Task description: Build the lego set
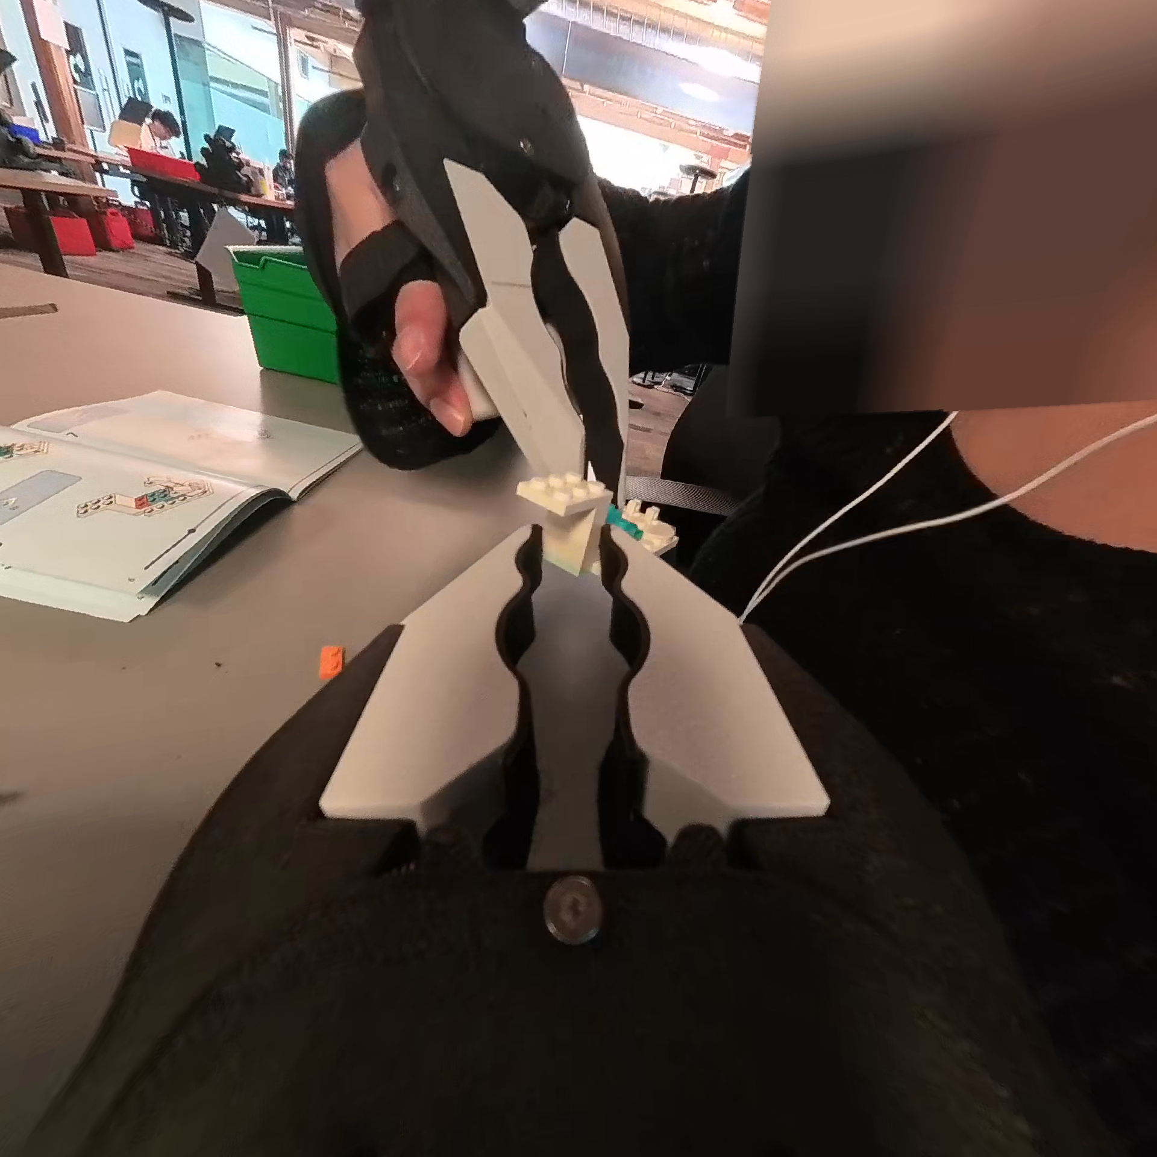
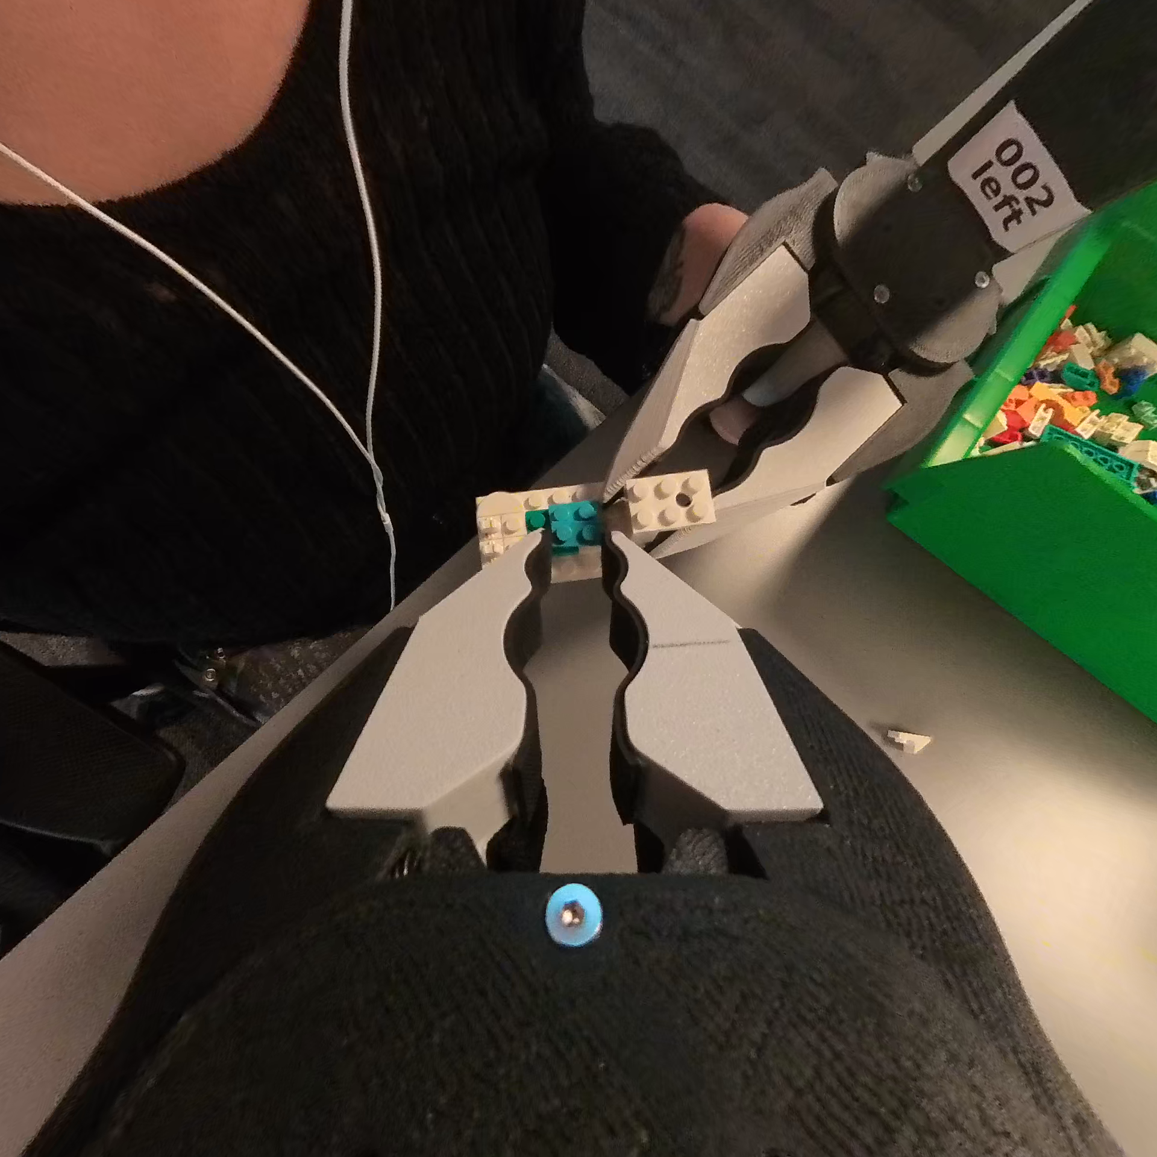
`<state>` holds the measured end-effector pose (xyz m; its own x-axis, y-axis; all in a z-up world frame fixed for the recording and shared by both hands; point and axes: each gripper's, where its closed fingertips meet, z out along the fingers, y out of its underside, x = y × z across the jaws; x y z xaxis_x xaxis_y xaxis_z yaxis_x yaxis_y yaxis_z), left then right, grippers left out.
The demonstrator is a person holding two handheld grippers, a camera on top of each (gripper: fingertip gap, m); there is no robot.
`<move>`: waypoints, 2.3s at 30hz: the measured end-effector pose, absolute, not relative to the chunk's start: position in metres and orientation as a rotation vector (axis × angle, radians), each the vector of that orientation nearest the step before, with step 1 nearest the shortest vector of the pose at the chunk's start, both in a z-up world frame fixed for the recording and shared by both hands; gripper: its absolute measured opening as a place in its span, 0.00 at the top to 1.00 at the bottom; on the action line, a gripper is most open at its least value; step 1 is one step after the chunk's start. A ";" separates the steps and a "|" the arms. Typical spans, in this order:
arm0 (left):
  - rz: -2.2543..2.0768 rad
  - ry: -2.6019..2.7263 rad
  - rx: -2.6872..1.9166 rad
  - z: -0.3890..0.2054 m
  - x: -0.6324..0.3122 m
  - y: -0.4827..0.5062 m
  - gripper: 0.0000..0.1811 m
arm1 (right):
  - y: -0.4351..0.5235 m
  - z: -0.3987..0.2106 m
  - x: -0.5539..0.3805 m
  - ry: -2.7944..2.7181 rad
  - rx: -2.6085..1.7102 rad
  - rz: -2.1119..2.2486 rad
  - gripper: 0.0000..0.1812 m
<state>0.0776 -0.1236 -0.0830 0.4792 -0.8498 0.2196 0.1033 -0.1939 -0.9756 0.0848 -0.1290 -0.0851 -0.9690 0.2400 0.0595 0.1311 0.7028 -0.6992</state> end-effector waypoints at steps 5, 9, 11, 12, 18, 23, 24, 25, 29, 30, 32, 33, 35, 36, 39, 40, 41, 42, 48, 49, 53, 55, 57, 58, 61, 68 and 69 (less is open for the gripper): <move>-0.984 0.686 -1.517 -0.083 0.079 -0.125 0.90 | -0.130 -0.087 0.085 -2.780 -0.307 1.104 0.92; -0.982 0.677 -1.511 -0.082 0.078 -0.124 0.91 | -0.130 -0.085 0.085 -2.771 -0.314 1.097 0.91; -0.981 0.674 -1.510 -0.082 0.077 -0.124 0.91 | -0.131 -0.085 0.085 -2.767 -0.314 1.092 0.91; -0.981 0.674 -1.509 -0.081 0.077 -0.124 0.90 | -0.131 -0.084 0.085 -2.765 -0.314 1.092 0.91; -0.973 0.660 -1.505 -0.081 0.075 -0.124 0.91 | -0.128 -0.083 0.085 -2.752 -0.347 1.089 0.90; -0.866 0.591 -1.555 -0.085 0.058 -0.120 0.91 | -0.096 -0.088 0.078 -2.646 -0.563 1.017 0.89; -0.831 0.573 -1.573 -0.086 0.053 -0.119 0.91 | -0.087 -0.093 0.076 -2.612 -0.621 0.981 0.89; -0.800 0.562 -1.593 -0.089 0.049 -0.119 0.91 | -0.080 -0.100 0.076 -2.584 -0.678 0.957 0.88; -0.644 0.512 -1.682 -0.099 0.030 -0.117 0.91 | -0.078 -0.130 0.087 -2.537 -0.867 1.000 0.87; -0.616 0.506 -1.698 -0.100 0.027 -0.117 0.91 | -0.081 -0.137 0.089 -2.528 -0.905 1.021 0.87; -0.583 0.502 -1.713 -0.101 0.024 -0.119 0.91 | -0.089 -0.147 0.091 -2.491 -0.968 1.063 0.86; -0.573 0.500 -1.718 -0.102 0.023 -0.120 0.91 | -0.092 -0.152 0.091 -2.477 -0.991 1.072 0.86; -0.565 0.500 -1.723 -0.102 0.023 -0.122 0.91 | -0.101 -0.160 0.092 -2.471 -1.001 1.094 0.86; -0.568 0.501 -1.724 -0.102 0.024 -0.123 0.91 | -0.104 -0.164 0.092 -2.472 -0.999 1.098 0.86; -0.580 0.500 -1.725 -0.104 0.026 -0.125 0.91 | -0.109 -0.172 0.090 -2.481 -0.937 1.062 0.88; -0.583 0.501 -1.725 -0.104 0.027 -0.125 0.91 | -0.110 -0.173 0.089 -2.483 -0.910 1.041 0.88; -0.585 0.502 -1.725 -0.104 0.027 -0.126 0.91 | -0.110 -0.173 0.088 -2.489 -0.877 1.022 0.89; -0.586 0.505 -1.724 -0.104 0.028 -0.126 0.91 | -0.109 -0.174 0.087 -2.495 -0.846 0.997 0.90; -0.584 0.520 -1.725 -0.104 0.032 -0.128 0.91 | -0.103 -0.176 0.089 -2.595 -0.904 1.000 0.99; -0.587 0.523 -1.723 -0.103 0.033 -0.128 0.91 | -0.096 -0.175 0.090 -2.621 -0.981 1.013 0.99; -0.598 0.535 -1.714 -0.102 0.036 -0.128 0.91 | -0.061 -0.178 0.110 -2.757 -1.516 0.918 1.00; -0.608 0.545 -1.706 -0.102 0.039 -0.128 0.91 | -0.049 -0.180 0.115 -2.740 -1.752 0.863 0.99; -0.620 0.554 -1.699 -0.102 0.042 -0.127 0.91 | -0.042 -0.181 0.115 -2.700 -1.885 0.844 0.99; -0.626 0.559 -1.697 -0.102 0.043 -0.127 0.91 | -0.039 -0.181 0.114 -2.678 -1.915 0.845 0.99; -0.638 0.573 -1.693 -0.102 0.047 -0.127 0.91 | -0.034 -0.178 0.111 -2.623 -1.916 0.825 0.93; -0.683 0.603 -1.679 -0.101 0.055 -0.123 0.91 | -0.048 -0.149 0.088 -2.503 -1.355 0.928 0.83; -0.701 0.608 -1.668 -0.099 0.057 -0.123 0.91 | -0.064 -0.135 0.085 -2.484 -1.177 1.039 0.82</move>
